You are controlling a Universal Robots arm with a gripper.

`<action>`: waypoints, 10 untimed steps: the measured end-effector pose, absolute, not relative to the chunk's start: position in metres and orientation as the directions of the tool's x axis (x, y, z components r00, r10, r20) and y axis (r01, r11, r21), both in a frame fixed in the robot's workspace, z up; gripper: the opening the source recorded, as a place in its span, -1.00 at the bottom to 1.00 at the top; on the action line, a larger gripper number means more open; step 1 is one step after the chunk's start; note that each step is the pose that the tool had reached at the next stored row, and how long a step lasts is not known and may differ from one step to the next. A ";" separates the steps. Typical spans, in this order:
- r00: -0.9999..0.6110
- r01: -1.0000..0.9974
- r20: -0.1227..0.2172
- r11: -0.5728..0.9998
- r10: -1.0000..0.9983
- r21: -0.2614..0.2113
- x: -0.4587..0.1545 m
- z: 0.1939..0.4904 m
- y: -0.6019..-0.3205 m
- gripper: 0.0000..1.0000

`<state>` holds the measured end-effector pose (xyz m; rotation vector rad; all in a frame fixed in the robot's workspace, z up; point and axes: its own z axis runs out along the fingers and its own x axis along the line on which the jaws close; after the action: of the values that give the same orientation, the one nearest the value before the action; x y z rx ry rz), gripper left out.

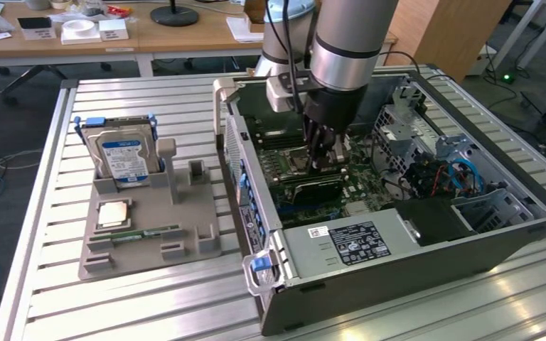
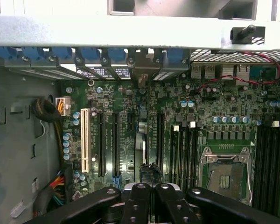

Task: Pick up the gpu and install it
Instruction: 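Press down on the gpu until it lock into place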

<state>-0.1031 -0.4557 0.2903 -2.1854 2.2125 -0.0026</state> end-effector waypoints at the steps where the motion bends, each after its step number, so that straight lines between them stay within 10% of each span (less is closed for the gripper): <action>1: -0.012 -1.000 -0.021 0.013 -1.000 -0.023 -0.103 0.290 -0.456 -0.79; 10: -0.012 -1.000 -0.021 0.013 -1.000 -0.023 -0.103 0.289 -0.456 -0.79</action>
<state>-0.1032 -0.4557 0.2892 -2.1855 2.2126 -0.0027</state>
